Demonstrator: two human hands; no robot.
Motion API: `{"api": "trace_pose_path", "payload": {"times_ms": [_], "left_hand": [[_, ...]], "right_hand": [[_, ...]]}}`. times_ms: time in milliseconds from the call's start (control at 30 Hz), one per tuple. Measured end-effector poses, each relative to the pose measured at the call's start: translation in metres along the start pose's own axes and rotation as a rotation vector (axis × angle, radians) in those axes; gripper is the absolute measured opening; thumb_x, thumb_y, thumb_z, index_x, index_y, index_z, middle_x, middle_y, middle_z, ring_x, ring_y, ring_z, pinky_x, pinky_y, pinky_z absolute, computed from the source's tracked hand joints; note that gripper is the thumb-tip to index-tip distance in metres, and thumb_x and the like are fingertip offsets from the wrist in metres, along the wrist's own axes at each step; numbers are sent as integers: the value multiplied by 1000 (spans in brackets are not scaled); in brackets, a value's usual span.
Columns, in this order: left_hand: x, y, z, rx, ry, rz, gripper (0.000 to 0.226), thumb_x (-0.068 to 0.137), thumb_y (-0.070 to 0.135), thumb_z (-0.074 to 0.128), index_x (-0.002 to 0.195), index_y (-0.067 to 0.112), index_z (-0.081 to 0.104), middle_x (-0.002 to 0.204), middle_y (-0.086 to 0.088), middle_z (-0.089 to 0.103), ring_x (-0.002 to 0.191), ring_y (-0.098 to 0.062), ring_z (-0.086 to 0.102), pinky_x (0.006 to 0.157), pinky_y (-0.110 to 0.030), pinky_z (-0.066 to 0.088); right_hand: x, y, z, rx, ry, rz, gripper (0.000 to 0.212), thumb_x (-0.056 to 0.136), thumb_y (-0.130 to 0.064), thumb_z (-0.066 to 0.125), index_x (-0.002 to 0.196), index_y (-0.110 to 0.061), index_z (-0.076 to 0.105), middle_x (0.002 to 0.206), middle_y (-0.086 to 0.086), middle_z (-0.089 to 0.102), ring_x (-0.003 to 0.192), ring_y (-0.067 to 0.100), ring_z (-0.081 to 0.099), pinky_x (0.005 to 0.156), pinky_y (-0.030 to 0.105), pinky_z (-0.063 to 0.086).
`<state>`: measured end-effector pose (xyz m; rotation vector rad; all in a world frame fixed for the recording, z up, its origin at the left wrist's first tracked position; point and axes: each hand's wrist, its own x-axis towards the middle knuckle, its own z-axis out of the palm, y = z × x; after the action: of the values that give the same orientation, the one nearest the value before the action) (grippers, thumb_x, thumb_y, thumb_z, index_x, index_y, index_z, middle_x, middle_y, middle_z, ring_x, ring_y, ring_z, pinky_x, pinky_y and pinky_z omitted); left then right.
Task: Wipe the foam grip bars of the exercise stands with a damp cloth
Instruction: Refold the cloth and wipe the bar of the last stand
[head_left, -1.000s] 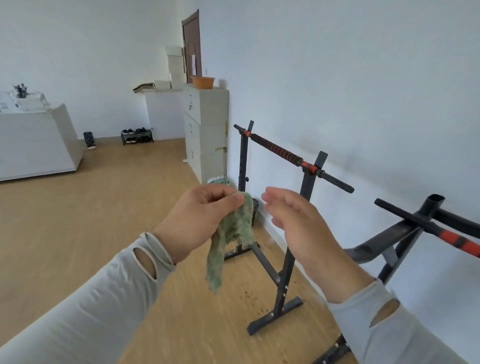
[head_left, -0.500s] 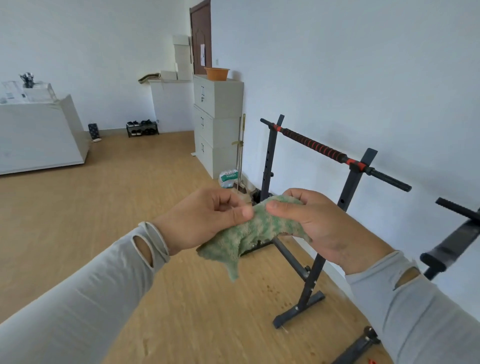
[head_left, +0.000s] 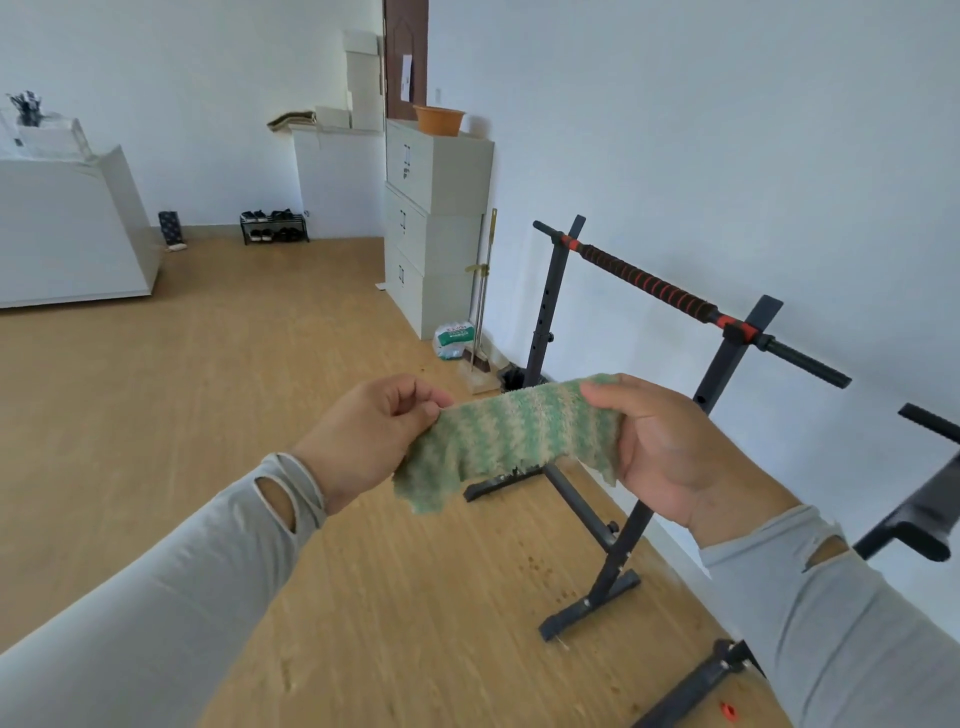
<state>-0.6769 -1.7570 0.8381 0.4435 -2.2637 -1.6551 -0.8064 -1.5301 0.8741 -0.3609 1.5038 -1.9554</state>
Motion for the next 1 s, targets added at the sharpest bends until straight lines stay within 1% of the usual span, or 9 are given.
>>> {"api": "trace_pose_path", "payload": {"times_ms": [167, 233, 367, 500, 633, 733, 833, 933, 1000], "left_hand": [[18, -1, -5, -136, -142, -74, 37, 76, 47, 81, 92, 14, 73, 74, -2, 70, 62, -13, 61, 52, -25, 47], [28, -3, -7, -117, -199, -118, 47, 69, 41, 90, 102, 13, 72, 78, -2, 70, 69, -14, 64, 59, -29, 52], [62, -9, -4, -143, -60, -98, 36, 75, 26, 78, 105, 9, 70, 87, -11, 71, 83, -23, 64, 92, -50, 53], [95, -15, 6, -171, 19, -72, 10, 95, 9, 63, 102, 9, 69, 90, -11, 74, 89, -26, 66, 95, -41, 55], [124, -22, 14, -53, 73, -19, 14, 98, 22, 62, 96, 19, 75, 92, -7, 76, 90, -32, 69, 91, -44, 56], [139, -21, 24, -125, 185, -69, 17, 101, 24, 57, 95, 14, 70, 83, -6, 70, 77, -23, 67, 73, -38, 59], [148, -17, 32, -345, 147, -188, 25, 102, 31, 54, 96, 9, 64, 78, -7, 66, 62, -16, 64, 53, -29, 54], [157, -17, 36, -529, 35, -254, 26, 97, 26, 63, 109, 4, 62, 93, -11, 72, 76, -19, 70, 62, -32, 56], [163, -19, 40, -381, 147, -194, 22, 93, 15, 69, 114, 13, 64, 96, -6, 75, 83, -19, 73, 66, -33, 56]], "right_hand": [[25, -2, -7, 10, 46, -73, 25, 97, -5, 59, 121, 3, 61, 92, 14, 72, 78, 23, 73, 62, 31, 60], [37, -4, -15, -11, 68, -87, 30, 96, -6, 61, 124, 6, 61, 97, 14, 74, 85, 24, 74, 71, 34, 61], [62, -5, -36, -1, 103, -71, 38, 98, -12, 58, 130, 7, 60, 112, 19, 72, 99, 29, 71, 87, 41, 59], [88, 5, -59, 14, 169, -31, 37, 104, -16, 51, 133, 6, 59, 131, 25, 65, 121, 40, 64, 108, 57, 46], [113, 8, -71, -67, 278, -17, 24, 104, -18, 54, 118, -2, 67, 116, 21, 73, 95, 28, 72, 99, 55, 53], [128, 10, -75, -84, 333, -18, 15, 104, -17, 57, 107, -7, 69, 95, 11, 76, 76, 19, 74, 83, 43, 59], [136, 13, -72, -103, 384, -32, 13, 102, -18, 61, 99, -10, 71, 85, 4, 76, 77, 20, 73, 83, 44, 57], [144, 15, -64, -189, 470, -74, 16, 99, -25, 65, 91, -14, 73, 85, 6, 75, 82, 26, 72, 81, 46, 58], [147, 17, -54, -264, 526, -102, 19, 96, -33, 67, 85, -19, 75, 88, 10, 75, 83, 30, 72, 81, 49, 59]]}}
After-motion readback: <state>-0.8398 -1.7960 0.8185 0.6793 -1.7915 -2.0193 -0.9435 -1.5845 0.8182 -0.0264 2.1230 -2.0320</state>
